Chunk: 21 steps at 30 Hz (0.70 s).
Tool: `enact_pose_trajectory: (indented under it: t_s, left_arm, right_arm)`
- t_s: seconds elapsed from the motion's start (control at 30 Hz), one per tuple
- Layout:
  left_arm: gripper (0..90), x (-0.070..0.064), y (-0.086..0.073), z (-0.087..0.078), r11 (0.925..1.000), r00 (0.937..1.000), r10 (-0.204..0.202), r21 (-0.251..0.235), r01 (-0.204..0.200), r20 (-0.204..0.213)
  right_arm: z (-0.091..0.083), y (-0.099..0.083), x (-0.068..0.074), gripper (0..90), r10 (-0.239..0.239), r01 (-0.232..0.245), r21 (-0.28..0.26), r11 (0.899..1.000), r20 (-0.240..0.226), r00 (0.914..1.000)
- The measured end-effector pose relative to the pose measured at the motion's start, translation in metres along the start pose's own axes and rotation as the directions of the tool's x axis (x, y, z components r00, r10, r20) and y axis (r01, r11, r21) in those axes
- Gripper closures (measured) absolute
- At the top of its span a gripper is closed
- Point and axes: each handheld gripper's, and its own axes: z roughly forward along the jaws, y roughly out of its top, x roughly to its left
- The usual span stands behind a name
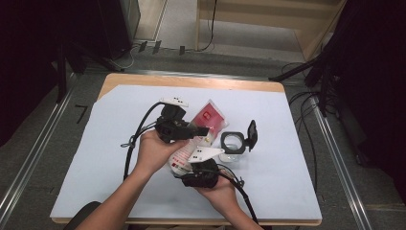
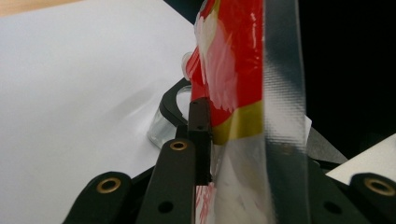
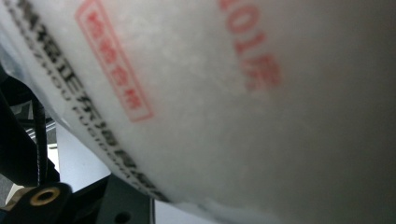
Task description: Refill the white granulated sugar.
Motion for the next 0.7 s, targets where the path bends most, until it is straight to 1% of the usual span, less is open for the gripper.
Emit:
enact_pose_trajectory:
  t_s: [0.03, 0.13, 0.17, 0.23, 0.27, 0.3, 0.33, 0.37, 0.4, 0.47, 0.53, 0.57, 0.6, 0.63, 0.7]
  left_arm:
    - [78.7, 0.001, 0.000, 0.001, 0.9999, 1.0000, -0.001, 0.013, 0.001, -0.001]
    - [76.9, 0.001, 0.000, 0.002, 0.9996, 0.9999, 0.004, 0.028, -0.004, 0.010]
    - [75.9, 0.001, 0.000, 0.003, 0.9996, 0.9998, 0.000, 0.028, -0.001, 0.021]
    - [74.7, 0.002, 0.001, 0.005, 0.9988, 0.9994, -0.015, 0.048, 0.013, 0.032]
    - [74.9, 0.001, 0.002, 0.005, 0.9986, 0.9995, -0.021, 0.050, 0.020, 0.026]
    - [76.3, 0.000, 0.002, 0.006, 0.9989, 0.9996, -0.017, 0.044, 0.016, 0.022]
    - [77.3, -0.001, 0.003, 0.006, 0.9983, 0.9998, -0.015, 0.056, 0.014, 0.014]
    - [77.3, -0.002, 0.003, 0.007, 0.9981, 0.9997, -0.023, 0.057, 0.023, 0.012]
    - [77.4, -0.002, 0.004, 0.008, 0.9970, 0.9993, -0.036, 0.069, 0.035, 0.014]
    - [77.6, -0.002, 0.005, 0.010, 0.9962, 0.9993, -0.037, 0.079, 0.036, 0.008]
    - [77.3, -0.001, 0.005, 0.012, 0.9953, 0.9992, -0.037, 0.091, 0.035, 0.013]
    - [77.5, -0.001, 0.005, 0.012, 0.9944, 0.9993, -0.038, 0.099, 0.036, 0.009]
    - [76.8, 0.000, 0.005, 0.013, 0.9952, 0.9989, -0.040, 0.090, 0.038, 0.024]
    - [75.5, 0.001, 0.005, 0.012, 0.9950, 0.9989, -0.035, 0.094, 0.032, 0.030]
    - [70.6, 0.001, 0.006, 0.012, 0.9931, 0.9986, -0.036, 0.113, 0.031, 0.039]
  right_arm:
    - [0.000, -0.001, 0.000, 57.2, 0.000, 0.000, 0.003, 1.000, 0.002, 1.0000]
    - [0.001, -0.002, 0.001, 58.0, -0.001, 0.001, 0.005, 1.000, -0.002, 1.0000]
    - [0.001, -0.002, 0.001, 58.1, 0.003, -0.003, 0.003, 1.000, -0.005, 1.0000]
    - [0.001, -0.002, 0.002, 58.1, 0.023, -0.023, -0.001, 1.000, -0.017, 0.9996]
    - [0.001, -0.001, 0.003, 58.2, 0.027, -0.027, 0.002, 1.000, -0.015, 0.9995]
    - [0.001, -0.001, 0.004, 58.5, 0.027, -0.027, 0.008, 1.000, -0.009, 0.9996]
    - [0.001, -0.001, 0.006, 58.7, 0.018, -0.018, 0.012, 1.000, 0.002, 0.9998]
    - [0.001, -0.001, 0.007, 58.7, 0.015, -0.015, 0.013, 1.000, 0.008, 0.9998]
    - [0.001, -0.001, 0.008, 58.6, 0.016, -0.016, 0.018, 1.000, 0.013, 0.9998]
    - [0.002, 0.000, 0.011, 55.8, 0.033, -0.034, 0.016, 0.999, 0.021, 0.9992]
    - [0.003, -0.001, 0.012, 55.5, 0.075, -0.075, 0.010, 0.997, 0.019, 0.9970]
    - [0.003, -0.001, 0.011, 56.5, 0.081, -0.081, 0.008, 0.997, 0.016, 0.9966]
    - [0.002, -0.002, 0.012, 57.5, 0.083, -0.083, 0.000, 0.997, 0.014, 0.9965]
    - [0.003, -0.002, 0.012, 58.5, 0.078, -0.078, 0.000, 0.997, 0.023, 0.9967]
    - [0.004, -0.003, 0.012, 59.0, 0.081, -0.081, 0.008, 0.997, 0.025, 0.9964]
